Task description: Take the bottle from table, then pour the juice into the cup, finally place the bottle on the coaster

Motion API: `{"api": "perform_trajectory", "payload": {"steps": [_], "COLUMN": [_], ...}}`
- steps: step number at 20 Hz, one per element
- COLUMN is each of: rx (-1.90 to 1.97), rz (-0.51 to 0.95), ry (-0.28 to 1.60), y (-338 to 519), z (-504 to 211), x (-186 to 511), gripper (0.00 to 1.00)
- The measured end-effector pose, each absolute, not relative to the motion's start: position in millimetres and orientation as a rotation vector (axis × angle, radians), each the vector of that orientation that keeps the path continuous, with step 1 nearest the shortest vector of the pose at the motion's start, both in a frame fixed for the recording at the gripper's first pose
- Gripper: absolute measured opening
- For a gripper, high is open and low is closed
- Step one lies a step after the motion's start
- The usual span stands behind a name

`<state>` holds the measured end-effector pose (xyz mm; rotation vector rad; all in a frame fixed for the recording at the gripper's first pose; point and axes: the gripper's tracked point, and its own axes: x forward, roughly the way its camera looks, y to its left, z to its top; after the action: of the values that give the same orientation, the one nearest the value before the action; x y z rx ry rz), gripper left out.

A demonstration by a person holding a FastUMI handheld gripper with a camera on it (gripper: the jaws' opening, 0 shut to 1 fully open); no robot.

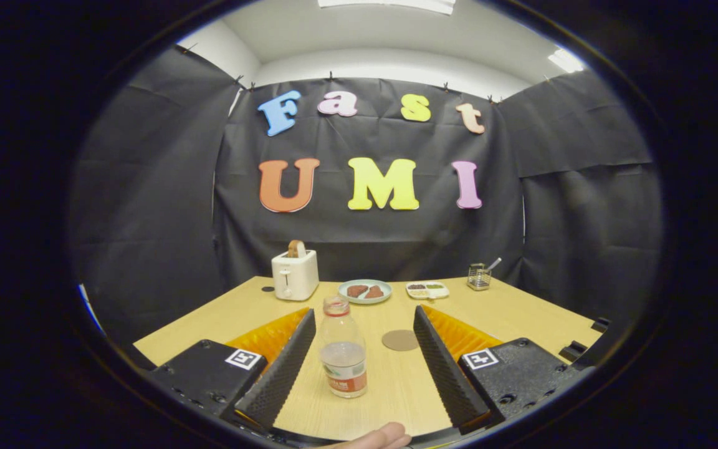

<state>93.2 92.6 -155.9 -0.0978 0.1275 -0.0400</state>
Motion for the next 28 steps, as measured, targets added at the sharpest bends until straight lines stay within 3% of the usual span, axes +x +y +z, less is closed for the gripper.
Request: {"api": "perform_trajectory", "payload": {"steps": [13, 28], "rx": [-0.165, -0.192], "rz": [-0.075, -0.160], "ry": [0.181, 0.157], "y": [117.5, 91.1], "z": [-256.2, -275.0], "x": [136.1, 179.8], "gripper": [1.00, 0.99]}}
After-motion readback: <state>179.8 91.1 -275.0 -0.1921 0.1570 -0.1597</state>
